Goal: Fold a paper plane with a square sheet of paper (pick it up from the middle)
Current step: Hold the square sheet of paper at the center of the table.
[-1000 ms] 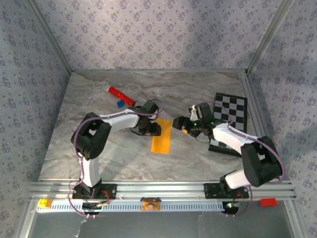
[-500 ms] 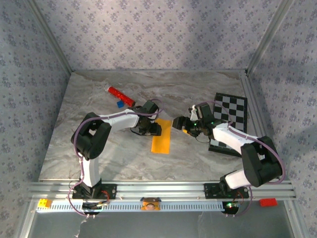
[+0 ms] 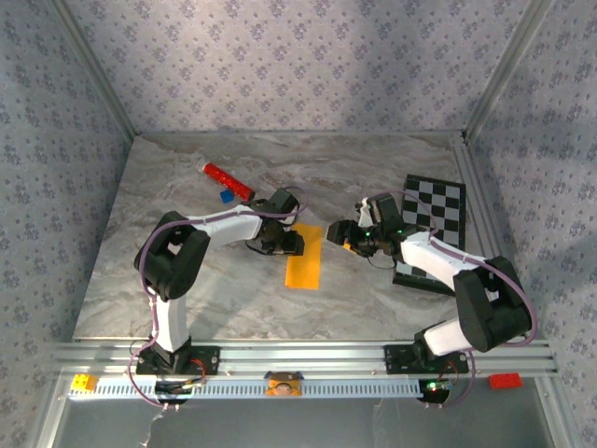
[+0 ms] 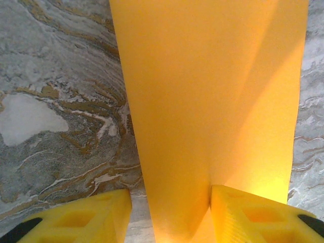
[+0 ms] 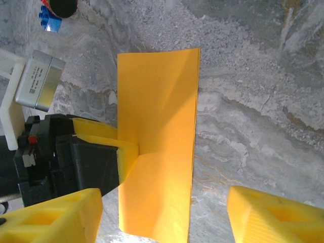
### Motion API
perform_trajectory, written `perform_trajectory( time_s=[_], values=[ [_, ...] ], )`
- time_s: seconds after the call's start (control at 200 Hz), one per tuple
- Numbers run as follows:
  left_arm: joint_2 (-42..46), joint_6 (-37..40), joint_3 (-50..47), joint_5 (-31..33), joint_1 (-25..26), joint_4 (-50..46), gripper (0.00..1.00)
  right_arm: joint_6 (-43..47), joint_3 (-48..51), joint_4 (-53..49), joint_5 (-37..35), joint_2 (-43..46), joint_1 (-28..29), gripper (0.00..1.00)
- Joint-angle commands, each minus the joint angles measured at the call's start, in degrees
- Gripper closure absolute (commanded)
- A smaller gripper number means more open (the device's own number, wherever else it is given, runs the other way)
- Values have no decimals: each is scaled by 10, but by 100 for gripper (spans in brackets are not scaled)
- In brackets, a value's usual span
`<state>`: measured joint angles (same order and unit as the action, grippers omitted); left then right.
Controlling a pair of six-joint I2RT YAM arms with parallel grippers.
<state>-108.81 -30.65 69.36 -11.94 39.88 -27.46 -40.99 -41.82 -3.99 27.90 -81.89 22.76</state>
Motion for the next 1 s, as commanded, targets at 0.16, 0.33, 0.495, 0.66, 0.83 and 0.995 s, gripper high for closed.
perform_trajectory(
  time_s=[0.16, 0.33, 0.495, 0.66, 0.83, 0.995],
  values=[
    [-32, 2, -2, 24, 4, 10, 53, -4, 8, 15, 14, -16, 5, 59],
    [-34, 5, -2, 24, 5, 11, 53, -9, 7, 26, 15, -28, 12, 74],
    [-37, 9, -2, 24, 6, 10, 53, -10, 6, 18, 4, -28, 11, 74],
    [-40, 12, 0, 24, 7, 8, 53, -8, 5, 14, 4, -29, 11, 73],
    [-43, 12, -2, 25, 6, 11, 53, -8, 4, 20, 14, -33, 13, 73],
    [-45, 15, -2, 25, 9, 11, 53, -8, 2, 22, 16, -38, 16, 74]
  ],
)
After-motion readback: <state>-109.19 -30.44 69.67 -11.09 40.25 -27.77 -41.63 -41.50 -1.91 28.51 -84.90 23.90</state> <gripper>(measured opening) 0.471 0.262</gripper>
